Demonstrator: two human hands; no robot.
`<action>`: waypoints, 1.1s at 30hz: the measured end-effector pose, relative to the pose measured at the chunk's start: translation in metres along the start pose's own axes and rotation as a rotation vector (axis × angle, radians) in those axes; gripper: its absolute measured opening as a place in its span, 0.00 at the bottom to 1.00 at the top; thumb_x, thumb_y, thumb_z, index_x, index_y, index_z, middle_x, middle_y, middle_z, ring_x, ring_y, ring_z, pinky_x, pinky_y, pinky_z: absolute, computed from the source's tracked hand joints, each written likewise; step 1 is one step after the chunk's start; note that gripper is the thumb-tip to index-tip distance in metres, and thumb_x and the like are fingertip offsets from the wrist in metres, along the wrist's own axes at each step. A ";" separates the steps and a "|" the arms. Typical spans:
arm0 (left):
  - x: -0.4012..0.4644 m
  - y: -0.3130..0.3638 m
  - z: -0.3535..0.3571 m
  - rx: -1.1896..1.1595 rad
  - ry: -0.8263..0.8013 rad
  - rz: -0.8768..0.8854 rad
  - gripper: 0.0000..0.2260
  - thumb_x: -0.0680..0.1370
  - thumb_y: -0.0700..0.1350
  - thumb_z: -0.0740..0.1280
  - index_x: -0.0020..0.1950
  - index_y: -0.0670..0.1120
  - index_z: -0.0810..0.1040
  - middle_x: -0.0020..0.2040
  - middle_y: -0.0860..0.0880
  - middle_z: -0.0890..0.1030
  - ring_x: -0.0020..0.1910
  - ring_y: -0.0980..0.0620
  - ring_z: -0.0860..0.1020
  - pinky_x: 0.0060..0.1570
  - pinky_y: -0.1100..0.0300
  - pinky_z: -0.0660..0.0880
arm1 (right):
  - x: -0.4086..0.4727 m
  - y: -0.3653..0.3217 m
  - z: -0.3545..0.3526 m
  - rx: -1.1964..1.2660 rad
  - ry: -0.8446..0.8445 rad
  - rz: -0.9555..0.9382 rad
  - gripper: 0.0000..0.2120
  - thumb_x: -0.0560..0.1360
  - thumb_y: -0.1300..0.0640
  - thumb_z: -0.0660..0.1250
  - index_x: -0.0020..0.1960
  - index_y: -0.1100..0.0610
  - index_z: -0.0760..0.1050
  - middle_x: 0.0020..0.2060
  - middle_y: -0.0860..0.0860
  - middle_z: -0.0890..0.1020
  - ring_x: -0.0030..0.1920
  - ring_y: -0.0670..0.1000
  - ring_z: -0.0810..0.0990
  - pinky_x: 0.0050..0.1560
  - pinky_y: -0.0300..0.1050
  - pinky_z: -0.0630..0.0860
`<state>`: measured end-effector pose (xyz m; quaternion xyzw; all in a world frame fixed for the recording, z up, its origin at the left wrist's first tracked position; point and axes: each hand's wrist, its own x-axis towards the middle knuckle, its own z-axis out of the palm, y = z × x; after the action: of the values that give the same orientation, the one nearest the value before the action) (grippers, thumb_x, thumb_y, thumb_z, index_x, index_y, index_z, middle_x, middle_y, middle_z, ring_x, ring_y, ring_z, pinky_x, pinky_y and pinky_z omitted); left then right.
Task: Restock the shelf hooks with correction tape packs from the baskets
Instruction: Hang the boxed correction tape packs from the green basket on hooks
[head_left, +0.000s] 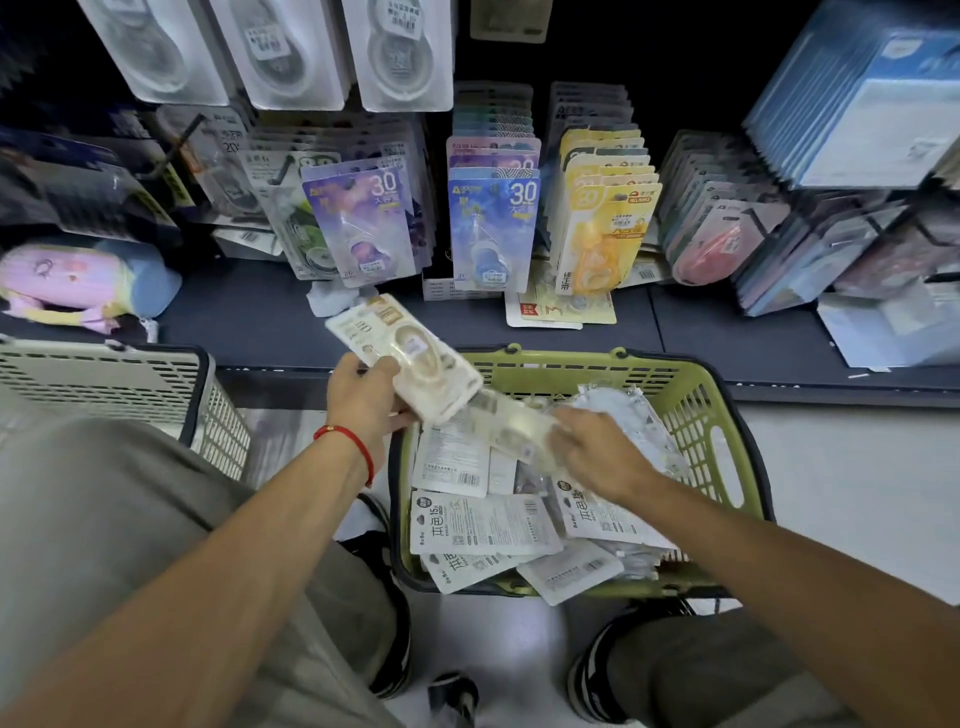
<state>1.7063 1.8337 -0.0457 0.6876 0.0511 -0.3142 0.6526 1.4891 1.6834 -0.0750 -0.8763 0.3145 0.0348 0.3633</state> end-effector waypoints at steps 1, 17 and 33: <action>0.000 0.000 0.000 -0.029 -0.006 -0.029 0.09 0.83 0.36 0.63 0.59 0.47 0.77 0.45 0.45 0.85 0.38 0.46 0.84 0.40 0.50 0.86 | 0.001 0.001 -0.008 0.101 0.056 0.060 0.15 0.86 0.63 0.58 0.69 0.60 0.78 0.48 0.57 0.85 0.39 0.53 0.84 0.34 0.46 0.82; -0.027 -0.026 0.024 0.026 -0.465 -0.223 0.18 0.83 0.51 0.70 0.70 0.45 0.78 0.61 0.42 0.86 0.60 0.40 0.85 0.59 0.38 0.81 | -0.004 -0.036 0.007 0.566 0.088 0.204 0.11 0.84 0.52 0.68 0.58 0.60 0.78 0.49 0.53 0.85 0.39 0.58 0.89 0.45 0.66 0.85; -0.003 -0.004 -0.002 -0.033 -0.054 0.058 0.20 0.74 0.36 0.75 0.59 0.54 0.74 0.54 0.52 0.87 0.56 0.46 0.86 0.54 0.43 0.83 | -0.016 0.003 0.023 -0.091 -0.198 -0.231 0.11 0.86 0.61 0.60 0.62 0.56 0.81 0.54 0.54 0.86 0.53 0.55 0.84 0.53 0.53 0.79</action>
<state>1.7027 1.8366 -0.0473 0.6692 0.0185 -0.3129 0.6737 1.4785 1.7050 -0.0889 -0.9144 0.1725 0.0932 0.3541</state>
